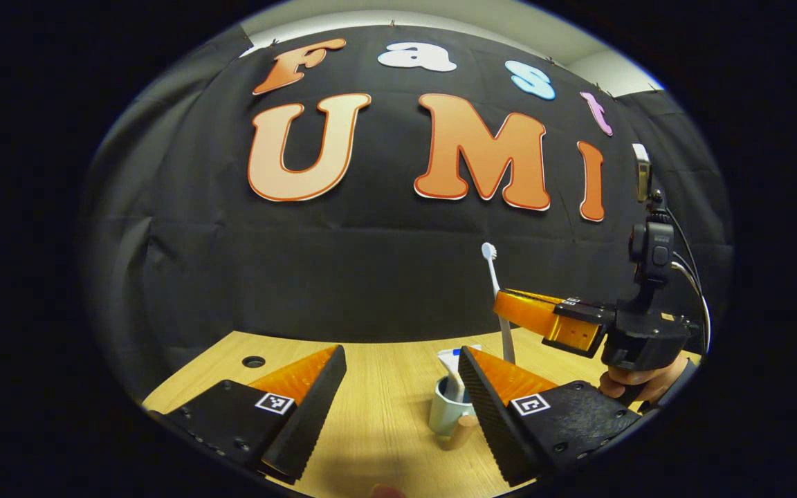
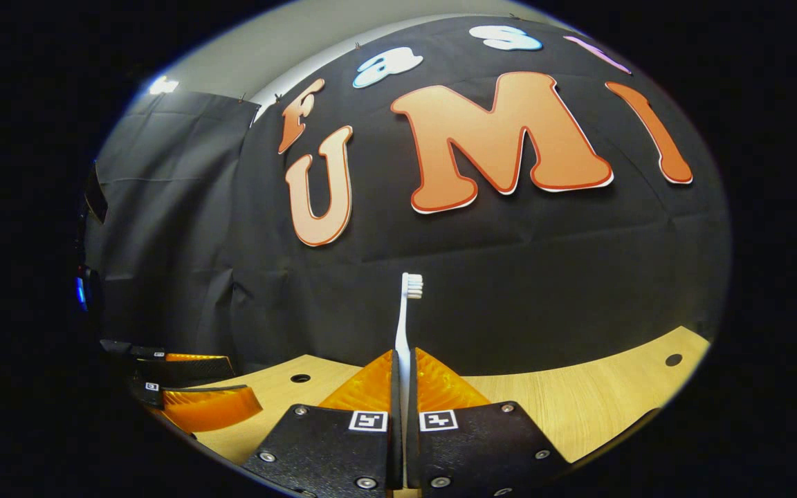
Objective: Put the toothbrush and toothpaste on the desktop into the cup, then pick up the cup and place it on the coaster on the desktop.
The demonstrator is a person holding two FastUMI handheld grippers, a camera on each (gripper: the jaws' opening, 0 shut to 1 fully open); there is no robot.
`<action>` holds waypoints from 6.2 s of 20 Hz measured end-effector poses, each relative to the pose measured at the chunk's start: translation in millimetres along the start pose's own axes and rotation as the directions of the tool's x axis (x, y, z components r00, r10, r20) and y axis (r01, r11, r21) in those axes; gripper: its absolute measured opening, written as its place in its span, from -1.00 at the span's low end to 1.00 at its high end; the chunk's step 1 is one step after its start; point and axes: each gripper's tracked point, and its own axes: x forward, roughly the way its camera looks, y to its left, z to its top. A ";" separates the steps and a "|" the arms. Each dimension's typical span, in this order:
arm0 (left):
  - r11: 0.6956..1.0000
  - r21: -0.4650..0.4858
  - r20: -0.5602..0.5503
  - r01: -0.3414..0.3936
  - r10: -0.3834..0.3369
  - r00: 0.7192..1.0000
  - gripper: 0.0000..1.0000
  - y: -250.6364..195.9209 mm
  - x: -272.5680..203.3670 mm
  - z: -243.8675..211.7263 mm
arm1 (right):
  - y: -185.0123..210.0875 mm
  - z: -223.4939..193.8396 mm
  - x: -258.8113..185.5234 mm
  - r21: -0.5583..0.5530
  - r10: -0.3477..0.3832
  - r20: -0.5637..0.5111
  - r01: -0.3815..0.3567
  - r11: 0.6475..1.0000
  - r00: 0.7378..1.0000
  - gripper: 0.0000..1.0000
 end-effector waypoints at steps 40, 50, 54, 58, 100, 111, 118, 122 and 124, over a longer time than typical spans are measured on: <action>0.999 0.037 -0.133 0.022 -0.017 0.991 0.94 -43.7 7.2 -17.7 | -24.6 31.0 -60.0 -0.064 -0.001 0.002 0.001 0.998 1.000 0.87; 0.994 0.079 -0.331 0.076 -0.046 0.942 0.94 -72.9 39.8 -46.1 | -60.1 64.1 -116.2 -0.128 -0.081 0.031 0.084 0.988 0.996 0.89; 0.996 0.023 -0.441 0.082 -0.063 0.895 0.94 -76.9 51.4 -61.4 | -76.3 72.8 -140.7 -0.144 -0.108 0.041 0.112 0.983 0.993 0.89; 0.996 -0.003 -0.535 0.094 -0.081 0.841 0.94 -78.9 57.7 -77.5 | -90.9 75.7 -167.0 -0.151 -0.123 0.038 0.128 0.980 0.992 0.89; 0.994 -0.024 -0.817 0.106 -0.081 0.571 -0.58 -148.5 188.0 -36.5 | -136.2 88.4 -282.8 -0.187 -0.247 0.073 0.256 0.948 0.966 0.92; 0.975 -0.009 -0.803 0.221 -0.139 0.580 -0.59 -239.7 219.5 -15.1 | -153.1 82.0 -300.5 -0.224 -0.282 0.064 0.290 0.931 0.957 0.93; 0.964 -0.010 -0.809 0.267 -0.165 0.564 -0.59 -285.0 244.2 -74.5 | -173.3 75.7 -316.4 -0.204 -0.305 0.054 0.309 0.929 0.951 0.94; 0.962 -0.008 -0.818 0.275 -0.164 0.551 -0.59 -305.4 245.0 -96.4 | -180.1 68.0 -327.8 -0.198 -0.317 0.036 0.318 0.927 0.948 0.94; 0.963 -0.007 -0.828 0.270 -0.158 0.538 -0.59 -300.2 246.3 -113.3 | -182.0 63.4 -331.2 -0.196 -0.324 0.022 0.322 0.926 0.946 0.94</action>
